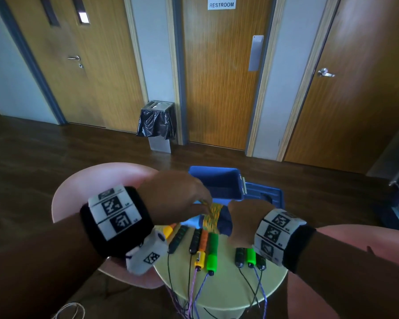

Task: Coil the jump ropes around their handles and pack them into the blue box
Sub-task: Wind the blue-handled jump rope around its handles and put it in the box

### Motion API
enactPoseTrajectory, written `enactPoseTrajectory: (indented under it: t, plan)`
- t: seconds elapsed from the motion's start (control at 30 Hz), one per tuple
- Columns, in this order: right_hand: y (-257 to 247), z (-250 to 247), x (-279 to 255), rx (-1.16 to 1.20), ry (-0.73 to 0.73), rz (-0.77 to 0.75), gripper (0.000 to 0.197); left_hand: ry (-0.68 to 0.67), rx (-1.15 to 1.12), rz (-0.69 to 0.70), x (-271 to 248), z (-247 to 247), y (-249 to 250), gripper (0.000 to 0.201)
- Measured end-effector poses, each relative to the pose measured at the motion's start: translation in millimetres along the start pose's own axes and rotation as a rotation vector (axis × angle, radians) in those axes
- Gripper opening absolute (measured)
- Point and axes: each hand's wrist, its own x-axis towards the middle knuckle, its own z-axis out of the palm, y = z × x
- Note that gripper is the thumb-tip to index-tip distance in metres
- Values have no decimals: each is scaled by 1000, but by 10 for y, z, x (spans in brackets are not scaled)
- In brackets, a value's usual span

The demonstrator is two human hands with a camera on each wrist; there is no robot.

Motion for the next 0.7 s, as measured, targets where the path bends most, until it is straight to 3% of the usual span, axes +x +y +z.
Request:
enactPoseTrajectory:
  t: [0.1,0.37,0.6,0.7]
  plan:
    - [-134,-16,-117,-86,-32,-110,33,-32,4,99,59,44,-120,28]
    - [-276,-156,-463,-210,-90,-298,41,-266,-168,93,58,227,-200,29]
    - [-183,-393,-570,-144,-61,-377,42,-285,-421,59,19,298,-251,25]
    - [-117,-590,-656,-65,-21,-398,47,-199,-612,87,-10,242,-261,22]
